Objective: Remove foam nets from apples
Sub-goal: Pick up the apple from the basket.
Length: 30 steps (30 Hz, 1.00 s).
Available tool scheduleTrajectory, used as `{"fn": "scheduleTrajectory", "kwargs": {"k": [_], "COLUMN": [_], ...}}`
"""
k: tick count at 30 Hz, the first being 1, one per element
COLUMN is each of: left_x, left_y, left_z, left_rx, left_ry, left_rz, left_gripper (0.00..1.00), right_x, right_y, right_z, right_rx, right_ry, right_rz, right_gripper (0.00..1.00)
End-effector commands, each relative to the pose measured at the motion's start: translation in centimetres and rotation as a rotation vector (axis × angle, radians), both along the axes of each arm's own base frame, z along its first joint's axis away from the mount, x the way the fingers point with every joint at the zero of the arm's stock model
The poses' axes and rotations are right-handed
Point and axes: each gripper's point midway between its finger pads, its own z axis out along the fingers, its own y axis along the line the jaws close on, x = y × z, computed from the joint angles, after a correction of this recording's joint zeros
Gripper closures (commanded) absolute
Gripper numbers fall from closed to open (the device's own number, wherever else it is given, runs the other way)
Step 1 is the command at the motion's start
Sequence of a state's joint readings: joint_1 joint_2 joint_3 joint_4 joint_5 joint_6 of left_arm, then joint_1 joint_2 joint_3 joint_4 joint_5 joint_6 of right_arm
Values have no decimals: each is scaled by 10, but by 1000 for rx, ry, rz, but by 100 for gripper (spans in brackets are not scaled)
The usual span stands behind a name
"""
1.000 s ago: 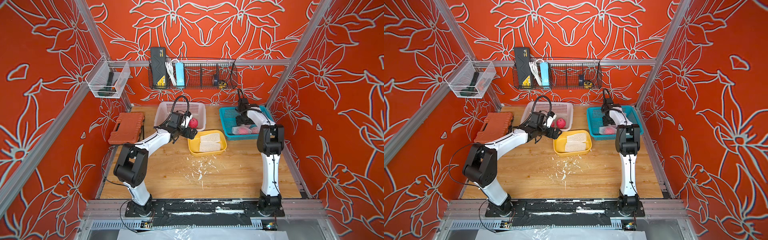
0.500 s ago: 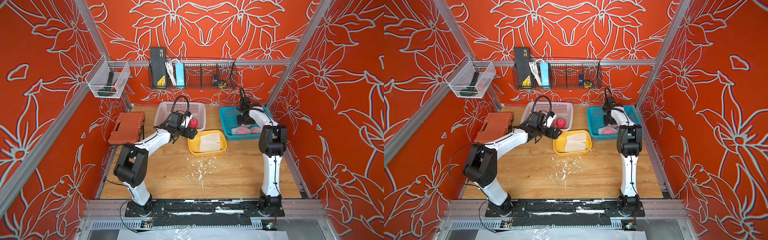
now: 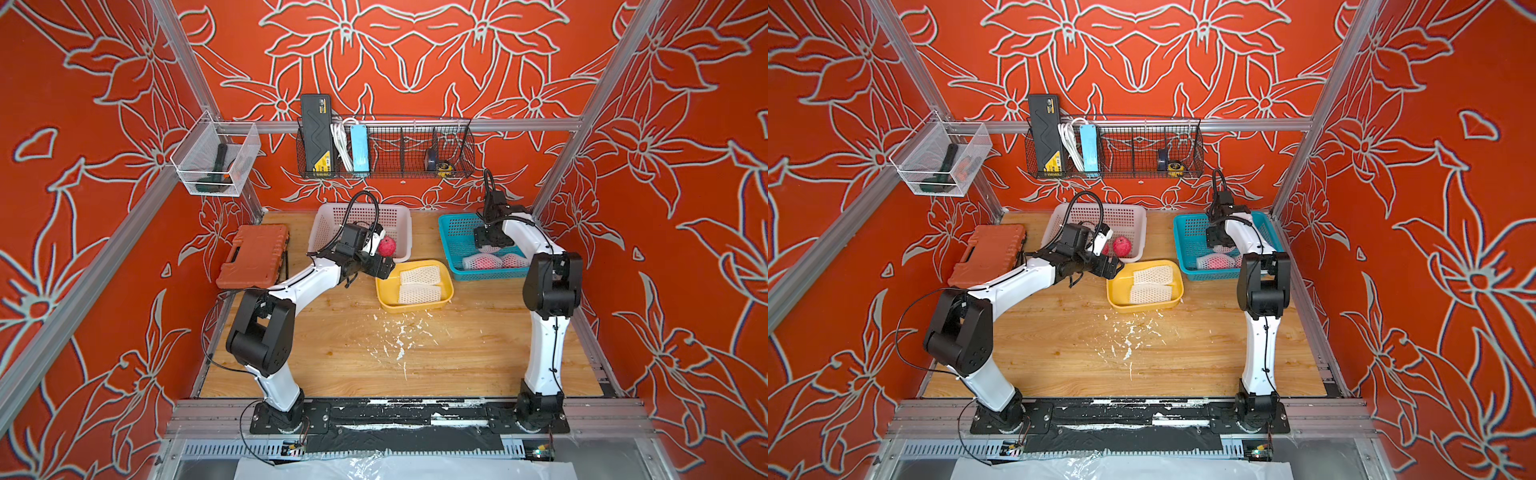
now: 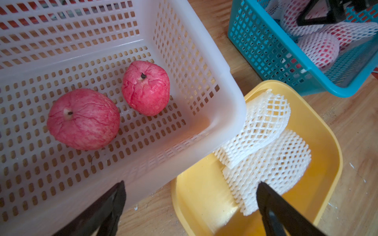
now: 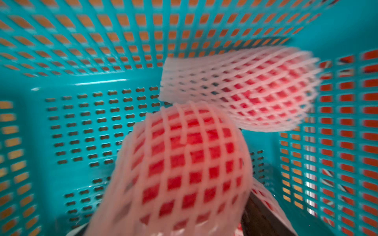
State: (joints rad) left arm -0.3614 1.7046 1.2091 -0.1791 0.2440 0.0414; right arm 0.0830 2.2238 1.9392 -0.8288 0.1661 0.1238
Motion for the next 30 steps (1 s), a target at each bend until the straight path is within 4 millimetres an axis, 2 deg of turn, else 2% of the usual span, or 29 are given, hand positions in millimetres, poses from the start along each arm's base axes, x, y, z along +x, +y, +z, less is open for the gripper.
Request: {"fn": "scheduleTrajectory", "kwargs": {"k": [1,3,4,12,17,25,27,30], "left_x": [-9,-7,-7,-5,-4,-4,-4,-5], "left_y": [0,0,0,-1,-1,-1,-1,-1], "left_z": [1,-1,-2,-10,-13,-13,-12,-10], "left_rx": [10,11,11,23,27,28,28,24], "left_ry": [5,9,12,31,37,41,39,35], "left_rz": [-10,-10,-11,-11,-11,-12,-11,-11], "left_gripper": [2,2,2,2,2,2,2,2], "right_x": [8,12,14,29,37,30,29,30], "right_y": [-6,-8,-8,-16,-14,-8,-8,-7], "right_z": [-15,-20,-21,-33,-35,-48,-42,-24], "right_rx": [-11,-21,-21,-43,-2,69,79,85], "right_ry": [11,11,10,26,11,66,61,23], "right_rz": [-28,-36,-37,-62,-47,-46,-47,-50], "right_gripper": [14,9,2,2,13,26,30,31]}}
